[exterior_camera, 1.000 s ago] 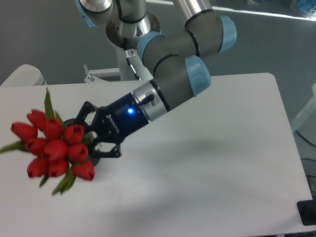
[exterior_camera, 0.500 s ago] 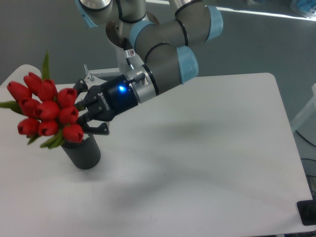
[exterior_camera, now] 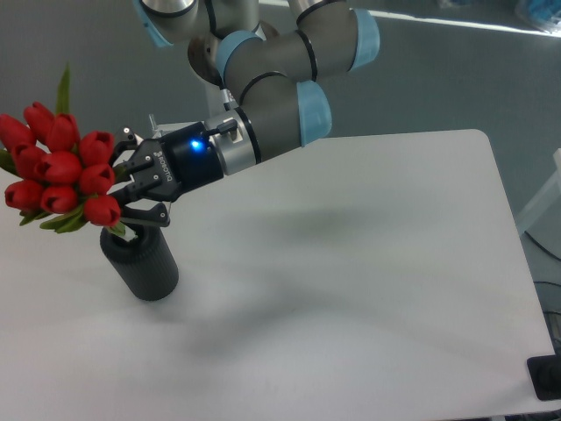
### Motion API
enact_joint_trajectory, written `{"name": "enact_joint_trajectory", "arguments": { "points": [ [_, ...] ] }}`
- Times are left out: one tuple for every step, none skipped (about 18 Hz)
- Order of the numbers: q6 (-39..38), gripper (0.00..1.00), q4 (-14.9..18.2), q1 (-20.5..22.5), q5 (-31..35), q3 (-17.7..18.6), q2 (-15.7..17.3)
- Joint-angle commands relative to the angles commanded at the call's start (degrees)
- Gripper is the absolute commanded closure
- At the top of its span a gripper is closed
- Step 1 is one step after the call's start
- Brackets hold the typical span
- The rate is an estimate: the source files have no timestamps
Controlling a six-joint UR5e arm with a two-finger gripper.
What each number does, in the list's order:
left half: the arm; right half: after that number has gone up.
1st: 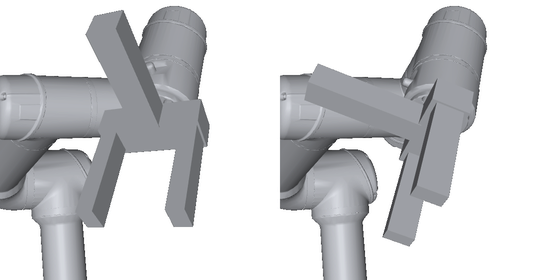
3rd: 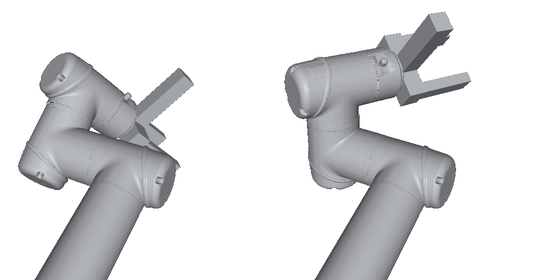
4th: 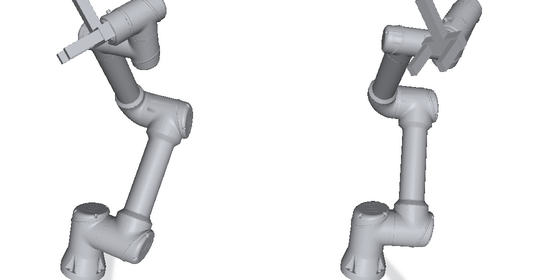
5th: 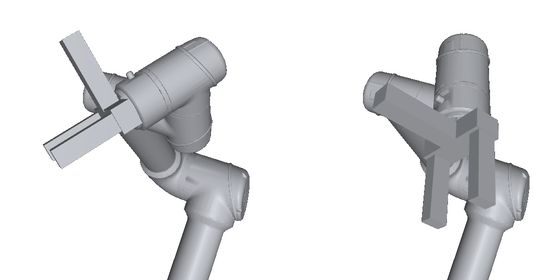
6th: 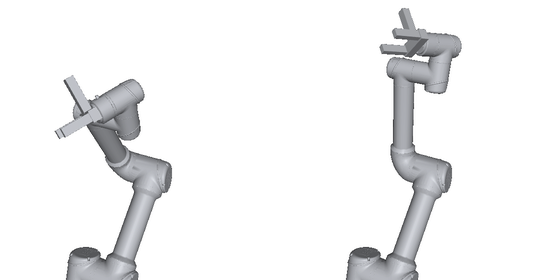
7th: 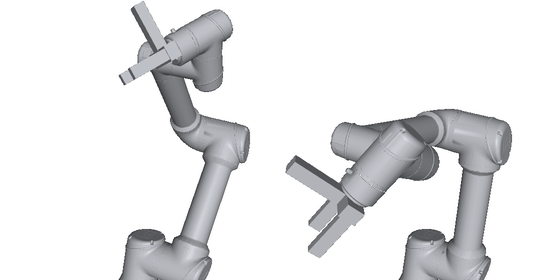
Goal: Insert the flowers into the vase
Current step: 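Lower the tulip stems down into the black vase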
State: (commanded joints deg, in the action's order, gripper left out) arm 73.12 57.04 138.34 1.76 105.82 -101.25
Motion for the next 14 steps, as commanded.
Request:
{"name": "enact_joint_trajectory", "arguments": {
  "points": [
    [0.17, 0.91, 0.0, 0.0, 0.0, 0.35, 0.09],
    [0.52, 0.91, 0.0, 0.09, 0.0, 0.53, 0.17],
    [0.7, 0.91, 0.0, 0.09, 0.0, 0.7, 0.18],
    [0.79, 0.91, -0.09, 0.09, 0.0, 0.97, 0.18],
    [1.14, 0.91, -0.09, 0.09, 0.0, 1.06, 0.26],
    [1.4, 0.9, -0.09, 0.09, 0.0, 1.41, 0.26],
    [1.67, 0.9, -0.09, 0.09, 0.09, 1.5, 0.26],
    [2.02, 0.89, -0.09, 0.0, 0.09, 1.67, 0.18],
    [2.46, 0.89, -0.17, 0.0, 0.09, 2.02, 0.18],
    [3.33, 0.89, -0.18, 0.0, 0.09, 2.46, 0.18],
    [4.3, 0.88, -0.18, 0.0, 0.09, 3.25, 0.18],
    [5.26, 0.88, -0.18, 0.09, 0.09, 4.04, 0.18],
    [6.23, 0.88, -0.18, 0.09, 0.09, 4.74, 0.18],
    [6.94, 0.88, -0.18, 0.09, 0.09, 5.45, 0.18]
  ]
}}
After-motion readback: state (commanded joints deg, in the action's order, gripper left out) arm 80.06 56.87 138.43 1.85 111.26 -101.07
